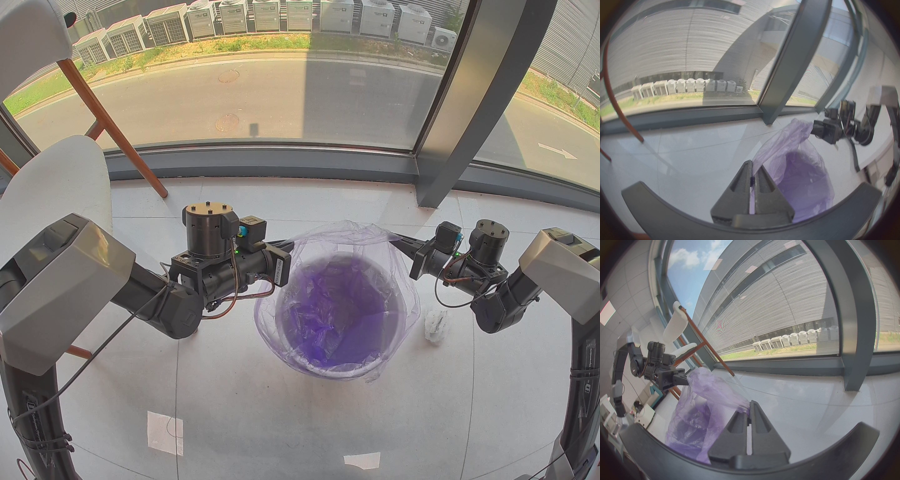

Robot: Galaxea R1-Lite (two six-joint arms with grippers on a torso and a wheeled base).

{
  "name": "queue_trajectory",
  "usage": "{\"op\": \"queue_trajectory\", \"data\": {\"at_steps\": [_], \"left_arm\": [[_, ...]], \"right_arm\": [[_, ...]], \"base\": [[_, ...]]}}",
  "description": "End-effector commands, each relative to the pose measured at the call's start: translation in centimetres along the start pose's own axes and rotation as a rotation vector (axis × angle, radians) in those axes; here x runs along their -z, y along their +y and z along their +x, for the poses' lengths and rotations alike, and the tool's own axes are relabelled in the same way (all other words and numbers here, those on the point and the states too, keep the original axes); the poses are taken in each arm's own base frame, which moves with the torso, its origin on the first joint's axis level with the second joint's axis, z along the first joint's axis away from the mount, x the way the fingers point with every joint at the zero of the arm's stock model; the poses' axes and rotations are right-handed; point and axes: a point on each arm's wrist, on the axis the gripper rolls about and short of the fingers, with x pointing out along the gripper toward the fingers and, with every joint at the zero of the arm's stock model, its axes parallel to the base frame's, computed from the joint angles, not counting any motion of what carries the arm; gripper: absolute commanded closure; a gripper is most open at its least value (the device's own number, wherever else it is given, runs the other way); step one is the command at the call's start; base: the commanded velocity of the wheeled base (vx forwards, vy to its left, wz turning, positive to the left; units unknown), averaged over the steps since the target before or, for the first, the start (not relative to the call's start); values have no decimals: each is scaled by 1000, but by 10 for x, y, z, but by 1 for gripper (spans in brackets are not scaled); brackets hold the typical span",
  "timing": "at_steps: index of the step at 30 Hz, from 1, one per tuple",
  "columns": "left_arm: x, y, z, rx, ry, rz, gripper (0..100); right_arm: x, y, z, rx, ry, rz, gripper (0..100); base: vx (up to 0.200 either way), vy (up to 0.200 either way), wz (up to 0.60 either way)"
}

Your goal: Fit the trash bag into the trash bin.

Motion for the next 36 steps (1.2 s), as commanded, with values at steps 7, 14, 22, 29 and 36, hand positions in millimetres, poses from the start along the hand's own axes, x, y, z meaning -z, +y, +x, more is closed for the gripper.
{"op": "queue_trajectory", "data": {"at_steps": [7, 14, 22, 29, 36], "left_arm": [[-4, 5, 4, -16, 19, -299, 100], [9, 14, 26, -99, -1, -453, 100], [15, 12, 38, -99, 0, -464, 100], [36, 11, 45, -105, 47, -471, 100], [50, 12, 49, -116, 73, -490, 100]], "right_arm": [[8, -10, 3, 68, -17, 247, 100], [12, -16, 9, 126, -40, 386, 100], [23, -19, 12, 144, -27, 403, 100], [38, -22, 11, 156, 1, 420, 100], [52, -23, 11, 165, 30, 437, 100]], "base": [[0, 0, 0], [0, 0, 0], [0, 0, 0], [0, 0, 0], [0, 0, 0]]}}
